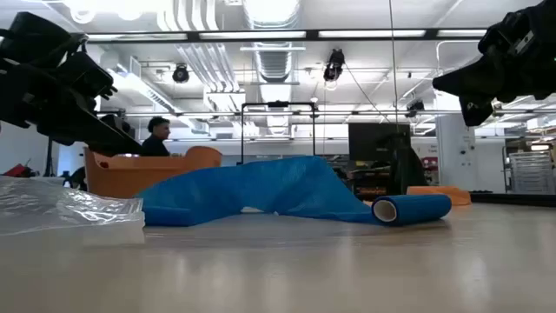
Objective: Roll bandage
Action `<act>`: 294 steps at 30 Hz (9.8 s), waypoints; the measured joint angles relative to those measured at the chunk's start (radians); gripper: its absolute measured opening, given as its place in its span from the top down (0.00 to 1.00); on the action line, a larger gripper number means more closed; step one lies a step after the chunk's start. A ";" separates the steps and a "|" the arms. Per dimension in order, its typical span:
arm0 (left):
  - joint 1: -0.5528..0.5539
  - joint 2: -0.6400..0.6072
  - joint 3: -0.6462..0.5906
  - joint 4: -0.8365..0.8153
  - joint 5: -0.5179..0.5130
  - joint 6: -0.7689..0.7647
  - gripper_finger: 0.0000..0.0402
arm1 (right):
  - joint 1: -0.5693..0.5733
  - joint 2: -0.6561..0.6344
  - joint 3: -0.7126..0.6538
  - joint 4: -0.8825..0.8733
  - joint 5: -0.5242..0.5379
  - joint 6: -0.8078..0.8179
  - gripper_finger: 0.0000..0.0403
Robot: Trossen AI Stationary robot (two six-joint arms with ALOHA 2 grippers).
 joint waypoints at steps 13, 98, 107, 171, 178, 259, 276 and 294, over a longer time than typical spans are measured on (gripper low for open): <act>0.000 0.000 0.000 0.000 0.000 0.000 0.42 | 0.000 0.000 0.000 0.000 0.000 0.000 1.00; 0.000 0.000 0.000 0.000 0.000 0.000 0.42 | 0.000 0.000 0.000 0.000 0.000 0.000 1.00; 0.000 0.000 0.000 0.000 0.000 0.000 0.42 | 0.000 0.000 0.000 0.000 0.000 0.015 1.00; 0.000 0.000 0.000 0.000 0.000 0.000 0.42 | 0.002 1.200 0.448 0.855 0.361 0.098 1.00; 0.000 0.000 0.000 0.000 0.000 0.000 0.42 | 0.004 1.230 0.476 0.852 0.147 0.008 1.00; -0.004 0.311 0.000 0.689 -0.431 -0.410 0.42 | 0.240 1.615 0.824 -0.403 -0.019 -0.322 0.62; -0.010 0.452 0.000 1.053 -0.201 -0.416 0.42 | 0.240 1.501 0.827 -0.398 -0.034 -0.250 0.73; -0.175 0.720 0.283 1.235 -0.105 -0.090 0.42 | 0.191 1.234 1.065 -0.400 -0.077 -0.185 0.74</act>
